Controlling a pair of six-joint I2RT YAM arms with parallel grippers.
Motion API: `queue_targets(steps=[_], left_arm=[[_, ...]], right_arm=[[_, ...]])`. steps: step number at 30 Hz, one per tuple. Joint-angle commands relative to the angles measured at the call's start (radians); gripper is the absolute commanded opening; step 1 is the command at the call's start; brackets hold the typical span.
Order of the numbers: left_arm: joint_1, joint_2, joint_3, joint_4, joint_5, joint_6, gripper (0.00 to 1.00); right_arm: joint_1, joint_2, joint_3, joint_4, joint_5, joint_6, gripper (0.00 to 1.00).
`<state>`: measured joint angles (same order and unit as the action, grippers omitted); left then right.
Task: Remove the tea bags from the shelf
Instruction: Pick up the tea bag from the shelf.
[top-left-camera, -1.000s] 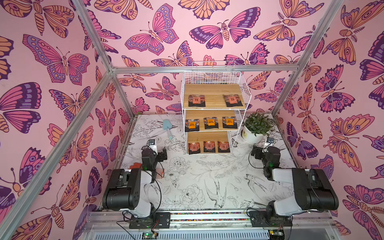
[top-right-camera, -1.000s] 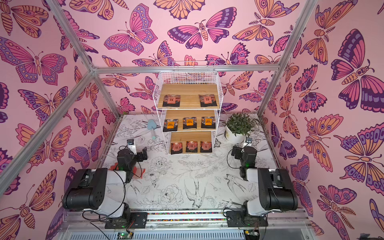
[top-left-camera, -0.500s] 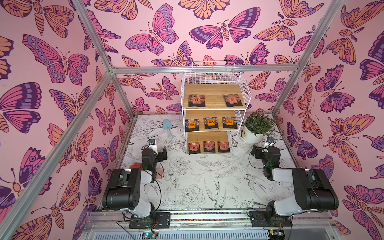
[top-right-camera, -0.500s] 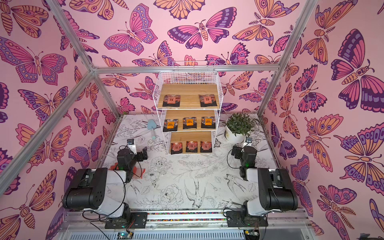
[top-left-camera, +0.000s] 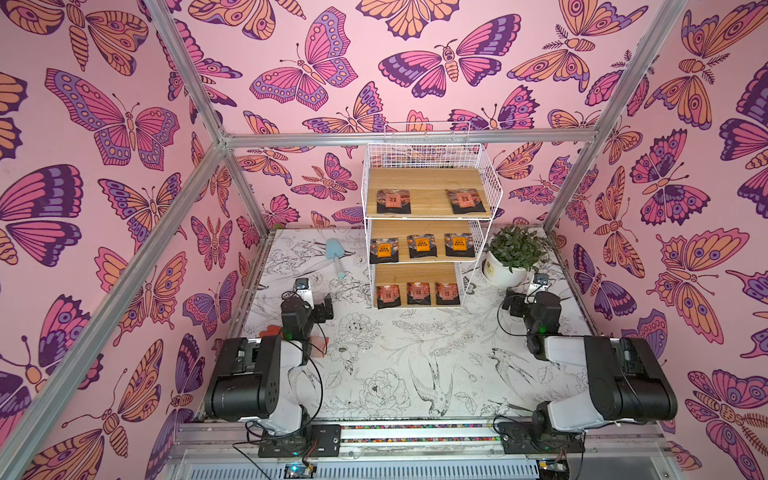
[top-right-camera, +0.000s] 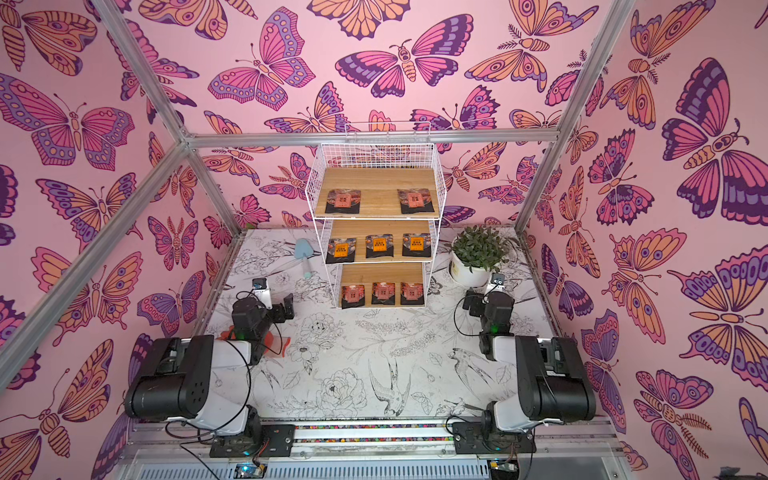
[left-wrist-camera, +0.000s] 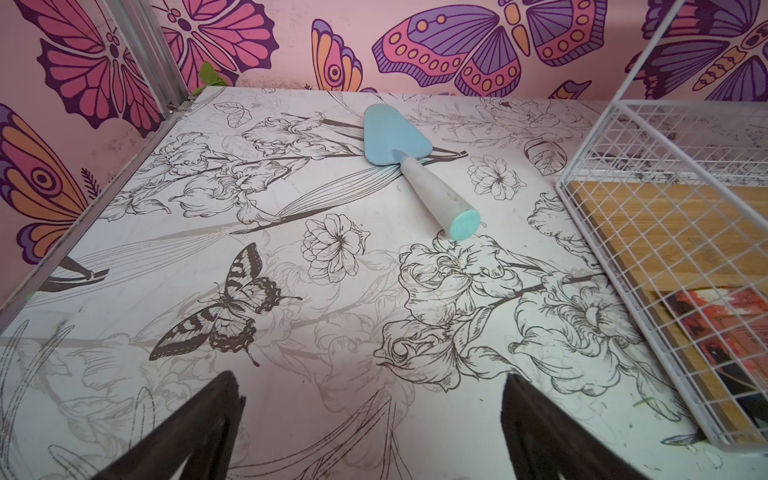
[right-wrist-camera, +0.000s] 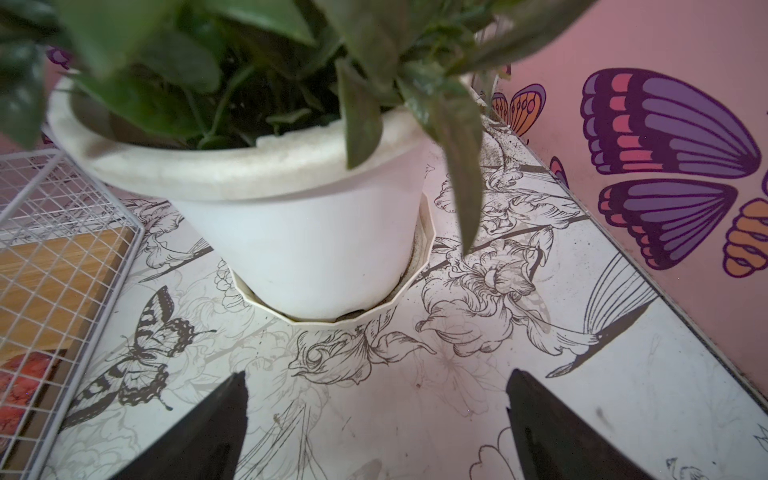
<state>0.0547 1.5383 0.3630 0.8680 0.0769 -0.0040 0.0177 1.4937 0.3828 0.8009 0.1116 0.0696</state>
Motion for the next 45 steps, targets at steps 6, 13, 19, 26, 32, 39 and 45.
queue_targets(steps=[6,13,19,26,32,39,45], left_arm=[[0.006,0.006,0.012,0.02,0.024,0.0,1.0],[-0.057,-0.11,0.035,-0.111,-0.081,0.037,1.0],[-0.216,-0.363,0.107,-0.429,-0.483,-0.026,1.0],[-0.474,-0.567,0.283,-0.958,-0.757,-0.243,1.0],[-0.815,-0.656,0.495,-1.321,-1.1,-0.298,1.0],[-1.14,-0.501,0.85,-1.74,-1.258,-0.487,1.0],[-1.29,-0.278,1.16,-1.814,-1.249,-0.419,1.0]], right_arm=[[0.004,0.013,0.019,0.009,0.007,-0.016,0.99],[0.004,0.012,0.019,0.009,0.008,-0.016,0.99],[0.005,0.013,0.019,0.009,0.006,-0.017,0.99],[0.005,0.012,0.019,0.008,0.007,-0.017,0.99],[0.005,0.013,0.019,0.007,0.006,-0.016,0.99],[0.005,0.013,0.02,0.007,0.007,-0.016,0.99],[0.005,0.014,0.021,0.007,0.008,-0.016,0.99]])
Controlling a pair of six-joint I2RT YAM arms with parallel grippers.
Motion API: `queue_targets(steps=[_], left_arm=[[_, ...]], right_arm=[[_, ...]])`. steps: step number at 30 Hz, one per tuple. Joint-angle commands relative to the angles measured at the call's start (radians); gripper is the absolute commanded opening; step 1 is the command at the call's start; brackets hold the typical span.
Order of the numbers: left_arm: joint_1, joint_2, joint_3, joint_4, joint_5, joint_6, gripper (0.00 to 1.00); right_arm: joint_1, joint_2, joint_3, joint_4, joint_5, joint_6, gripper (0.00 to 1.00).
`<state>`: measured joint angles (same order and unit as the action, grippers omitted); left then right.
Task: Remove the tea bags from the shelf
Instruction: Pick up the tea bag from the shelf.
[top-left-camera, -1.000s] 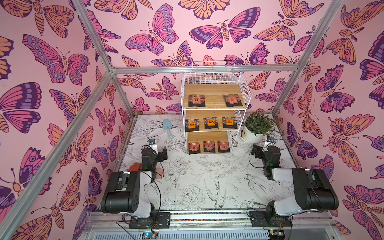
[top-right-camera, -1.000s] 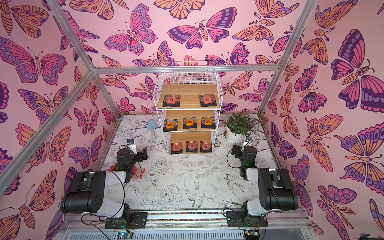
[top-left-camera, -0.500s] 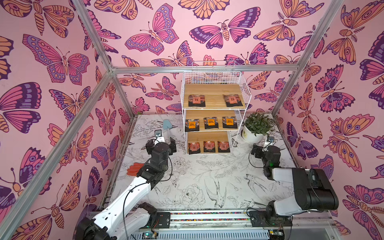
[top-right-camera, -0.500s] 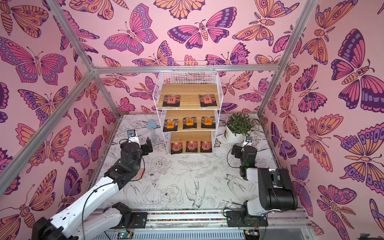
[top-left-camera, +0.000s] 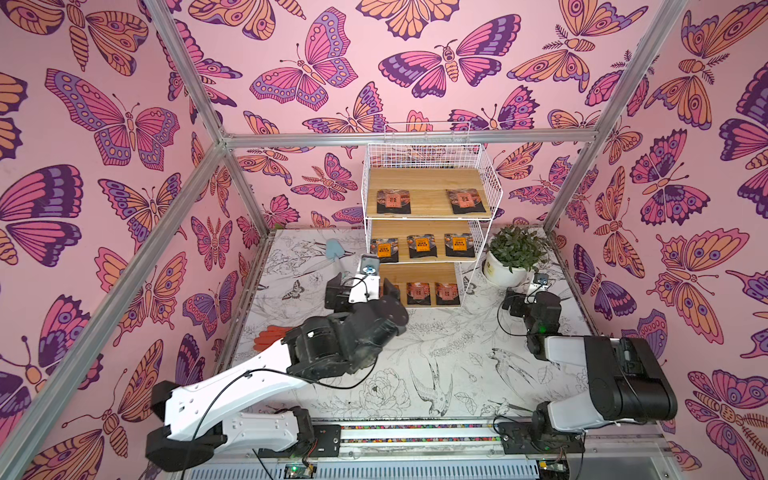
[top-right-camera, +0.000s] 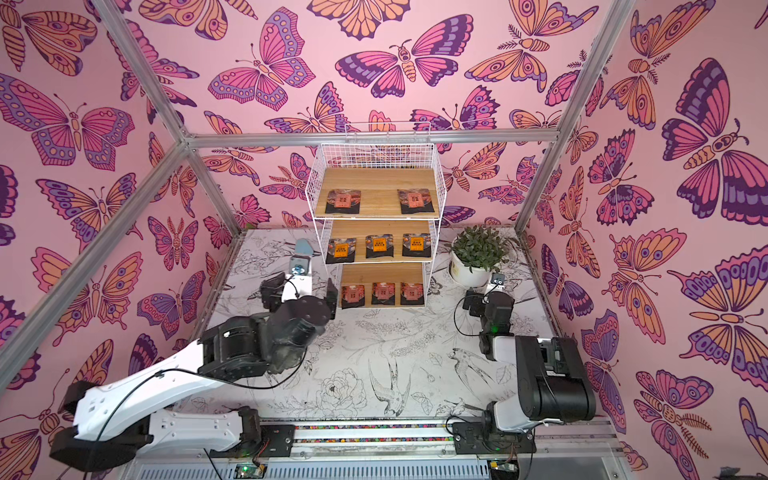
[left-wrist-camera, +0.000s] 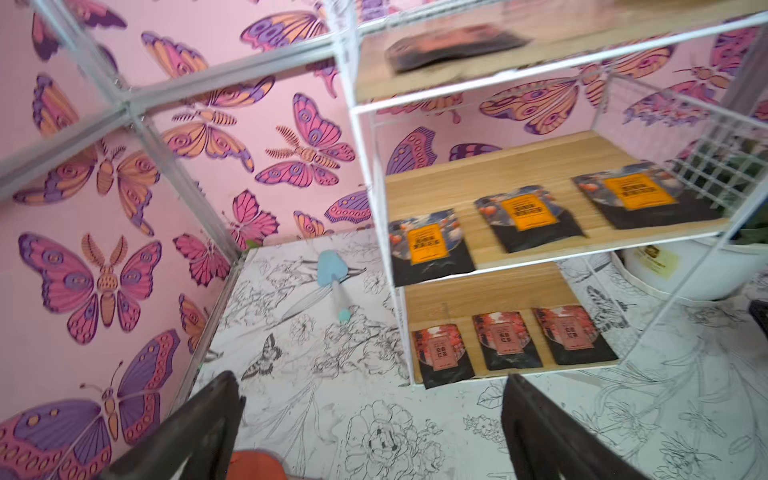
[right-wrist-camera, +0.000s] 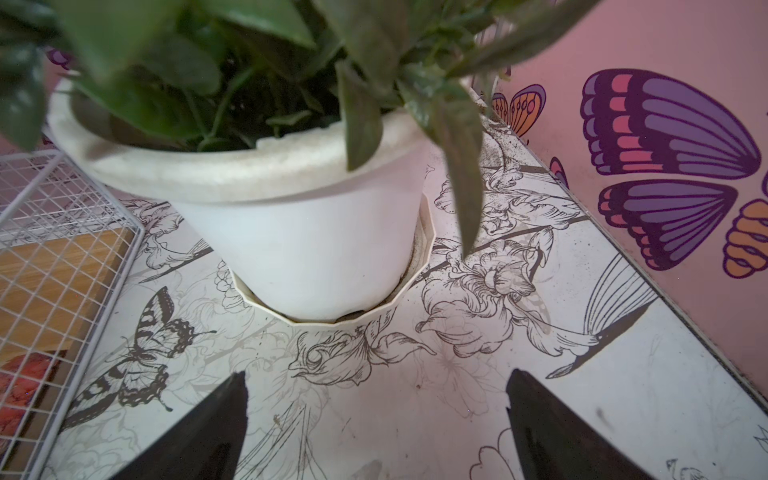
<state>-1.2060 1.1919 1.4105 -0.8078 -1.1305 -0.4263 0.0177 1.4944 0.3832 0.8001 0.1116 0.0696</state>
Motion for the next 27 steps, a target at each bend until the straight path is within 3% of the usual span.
queue_targets(steps=[1,8,15,18,23,27], left_arm=[[-0.035,0.131,0.169,-0.173,-0.03,-0.001,1.0],[-0.042,0.297,0.544,-0.33,0.08,0.025,1.0],[-0.024,0.454,0.91,-0.348,0.147,0.218,1.0],[0.037,0.502,1.044,-0.353,0.226,0.263,1.0],[0.177,0.548,1.17,-0.35,0.479,0.255,1.0],[0.277,0.58,1.192,-0.349,0.638,0.23,1.0]], right_arm=[[0.005,0.013,0.021,0.008,0.007,-0.016,0.99],[0.004,0.013,0.02,0.008,0.007,-0.016,0.99],[0.004,0.013,0.021,0.008,0.008,-0.016,0.99],[0.004,0.013,0.02,0.008,0.008,-0.017,0.99],[0.005,0.013,0.02,0.008,0.007,-0.017,0.99],[0.005,0.013,0.02,0.008,0.008,-0.017,0.99]])
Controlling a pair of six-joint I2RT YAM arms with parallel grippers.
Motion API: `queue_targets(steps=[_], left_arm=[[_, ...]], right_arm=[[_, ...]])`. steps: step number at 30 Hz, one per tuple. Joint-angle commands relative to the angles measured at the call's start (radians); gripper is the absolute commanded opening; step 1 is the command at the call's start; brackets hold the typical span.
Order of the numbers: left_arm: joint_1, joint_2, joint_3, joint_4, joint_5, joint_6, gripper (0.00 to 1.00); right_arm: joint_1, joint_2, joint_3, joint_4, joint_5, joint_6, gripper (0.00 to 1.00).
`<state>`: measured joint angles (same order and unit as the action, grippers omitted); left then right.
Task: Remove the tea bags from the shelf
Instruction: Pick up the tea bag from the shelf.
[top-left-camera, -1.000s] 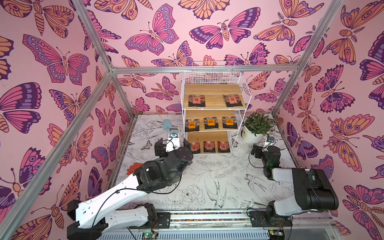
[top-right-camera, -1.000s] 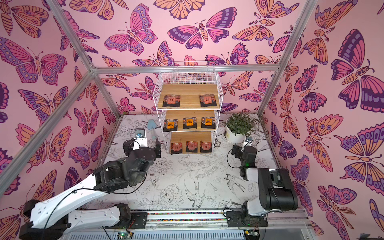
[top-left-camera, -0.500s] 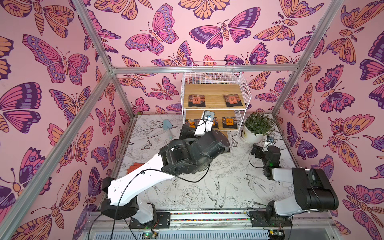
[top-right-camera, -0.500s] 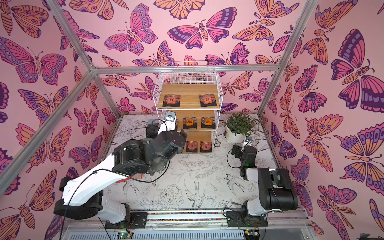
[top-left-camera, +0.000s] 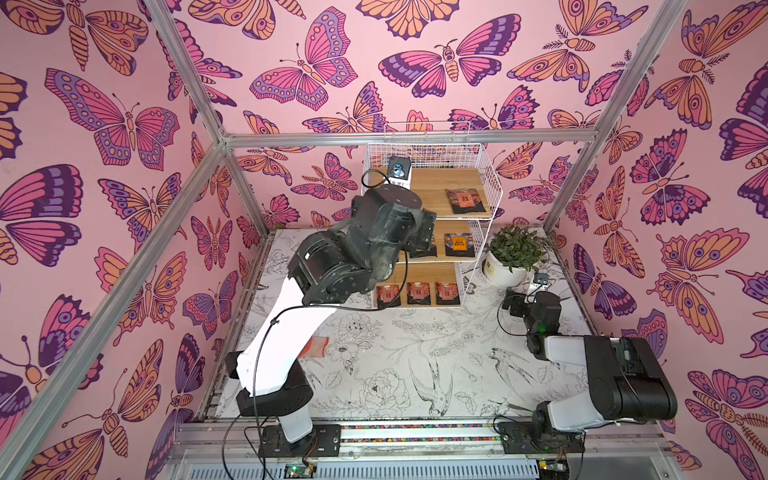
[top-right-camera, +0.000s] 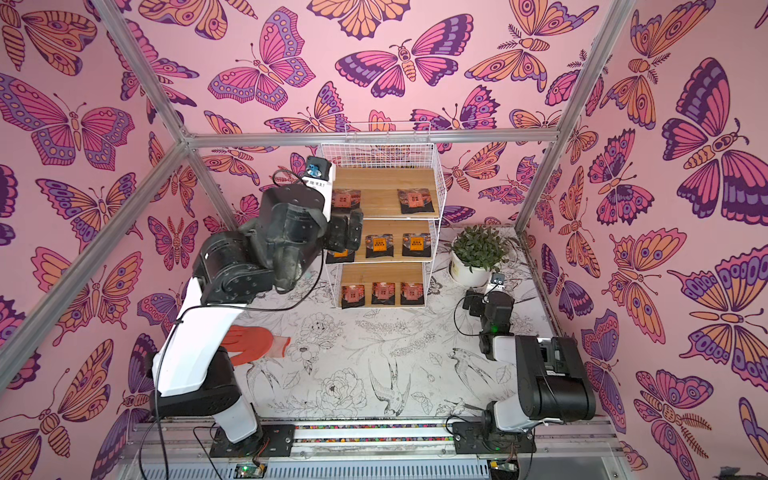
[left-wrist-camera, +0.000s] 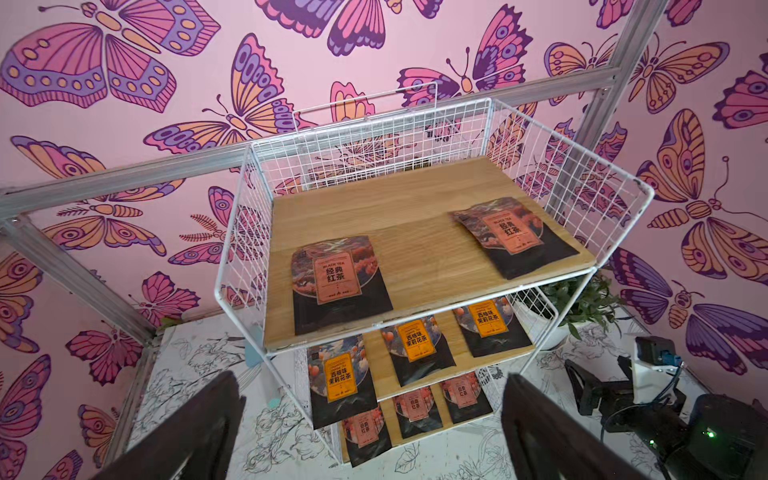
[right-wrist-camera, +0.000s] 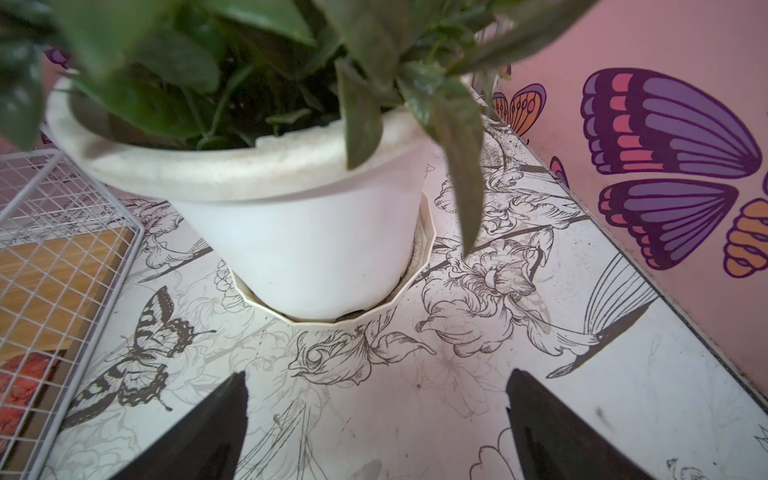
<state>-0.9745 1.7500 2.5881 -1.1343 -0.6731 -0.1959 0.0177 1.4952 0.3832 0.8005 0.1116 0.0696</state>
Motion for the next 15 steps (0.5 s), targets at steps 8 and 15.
queue_targets(steps=[8,15], left_arm=[[0.137,0.067,0.041,0.013,0.315,-0.034,1.0],[0.151,0.115,0.069,0.021,0.15,-0.025,1.0]], right_arm=[[0.005,0.012,0.02,0.007,0.008,-0.017,0.99],[0.005,0.013,0.02,0.007,0.007,-0.017,0.99]])
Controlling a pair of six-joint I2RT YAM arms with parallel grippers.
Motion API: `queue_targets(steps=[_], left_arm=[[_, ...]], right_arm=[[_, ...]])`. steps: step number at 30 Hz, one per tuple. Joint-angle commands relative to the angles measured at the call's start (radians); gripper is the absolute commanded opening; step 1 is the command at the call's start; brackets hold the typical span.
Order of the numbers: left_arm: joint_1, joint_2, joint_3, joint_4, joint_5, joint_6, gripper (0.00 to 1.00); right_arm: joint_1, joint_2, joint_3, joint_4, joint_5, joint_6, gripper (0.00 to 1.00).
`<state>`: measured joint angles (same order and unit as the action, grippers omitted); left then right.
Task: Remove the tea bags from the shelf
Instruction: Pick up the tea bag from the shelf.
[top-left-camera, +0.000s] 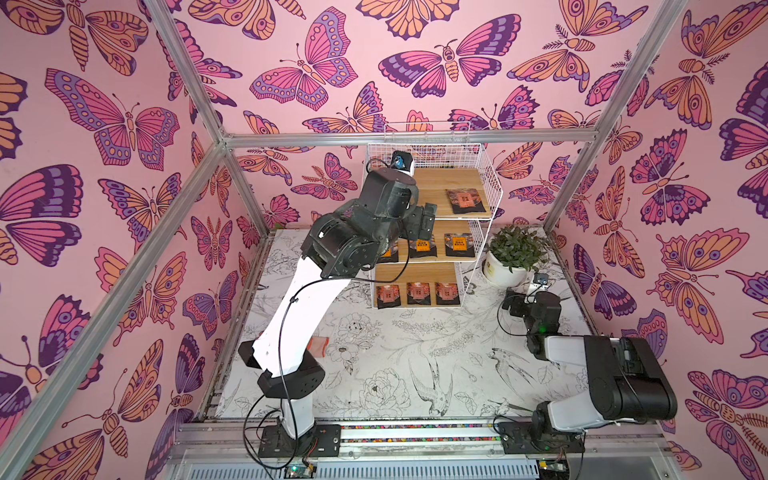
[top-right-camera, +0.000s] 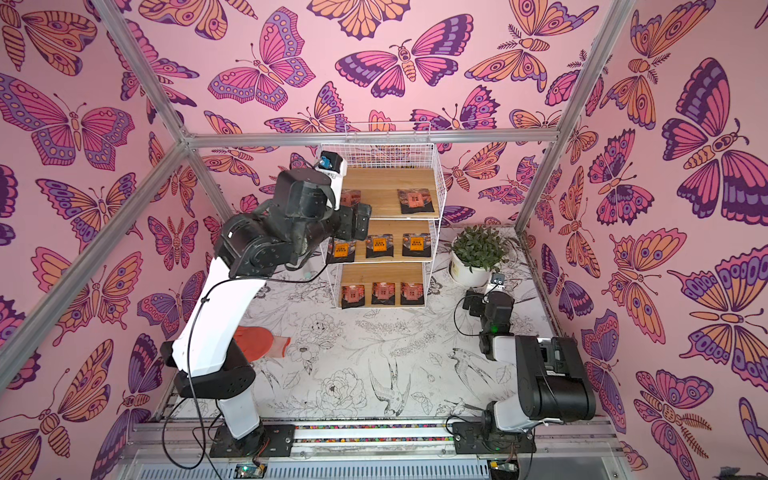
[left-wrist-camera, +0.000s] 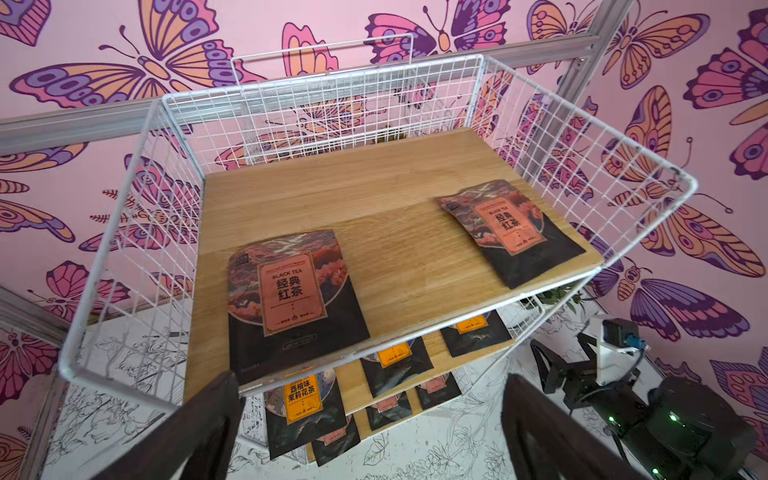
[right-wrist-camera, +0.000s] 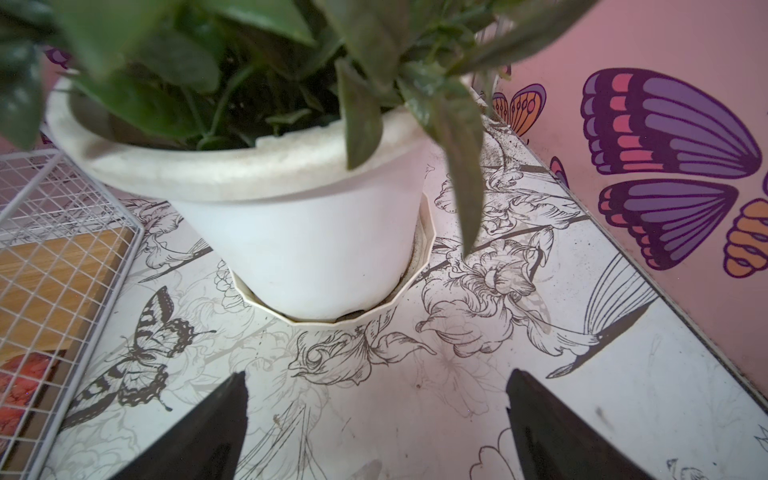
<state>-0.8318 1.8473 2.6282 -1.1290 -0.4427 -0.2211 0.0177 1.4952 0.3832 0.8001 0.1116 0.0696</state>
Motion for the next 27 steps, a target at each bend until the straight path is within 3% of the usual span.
queue_targets(steps=[1,3,16,27], left_arm=[[0.008,0.022,0.039,0.016,-0.123,-0.001,1.0],[0.008,0.027,0.036,0.015,-0.183,-0.012,1.0],[0.027,0.113,0.052,0.046,-0.223,-0.022,1.0],[0.054,0.13,0.033,0.038,-0.197,-0.043,1.0]], right_arm=[[0.004,0.012,0.02,0.008,0.007,-0.017,0.99],[0.005,0.013,0.02,0.008,0.008,-0.017,0.99],[0.004,0.013,0.02,0.008,0.008,-0.017,0.99],[0.005,0.013,0.019,0.009,0.007,-0.018,0.99]])
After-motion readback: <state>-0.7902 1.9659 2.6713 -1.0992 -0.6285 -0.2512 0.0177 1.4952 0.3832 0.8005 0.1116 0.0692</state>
